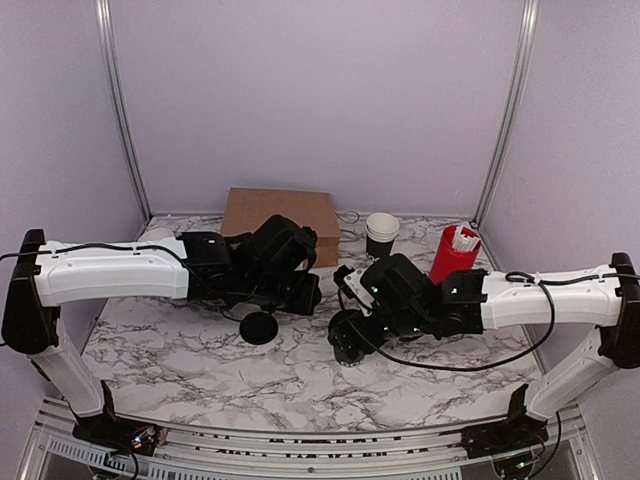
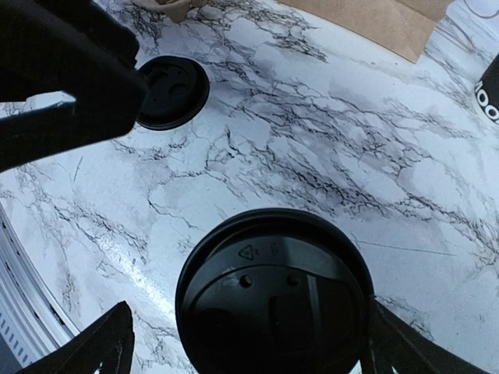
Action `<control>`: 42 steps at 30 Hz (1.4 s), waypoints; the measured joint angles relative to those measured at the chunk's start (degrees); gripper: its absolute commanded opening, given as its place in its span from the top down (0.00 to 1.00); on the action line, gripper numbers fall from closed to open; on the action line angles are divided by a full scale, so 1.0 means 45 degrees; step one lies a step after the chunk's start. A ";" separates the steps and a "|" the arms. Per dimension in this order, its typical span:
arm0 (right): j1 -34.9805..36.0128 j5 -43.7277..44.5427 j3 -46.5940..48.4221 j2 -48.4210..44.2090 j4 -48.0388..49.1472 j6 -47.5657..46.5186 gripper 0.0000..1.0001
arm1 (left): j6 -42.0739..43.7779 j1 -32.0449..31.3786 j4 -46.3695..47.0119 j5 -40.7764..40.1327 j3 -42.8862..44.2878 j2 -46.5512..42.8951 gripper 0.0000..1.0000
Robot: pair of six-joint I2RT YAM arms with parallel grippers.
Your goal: Pack the takeout coffee
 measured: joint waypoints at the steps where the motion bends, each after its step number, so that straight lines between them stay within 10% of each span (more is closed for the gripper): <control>1: 0.0000 0.0005 0.0000 -0.0117 -0.0146 0.0126 0.03 | 0.0000 0.0015 0.0005 0.0053 0.0000 0.0000 0.75; 10: -0.0389 -0.0058 -0.0257 -0.1316 -0.0719 0.1433 0.05 | 0.0005 0.0073 0.0151 0.0529 0.0024 0.0364 0.76; 24: -0.0743 -0.0039 -0.2050 -0.3657 -0.1292 0.3191 0.37 | 0.0049 0.0073 0.0306 0.1132 0.0185 0.0986 0.77; 42: -0.1972 -0.1161 -0.3473 -0.3356 -0.0073 0.3483 0.43 | 0.0136 0.0073 0.0539 0.1336 0.0767 0.1744 0.77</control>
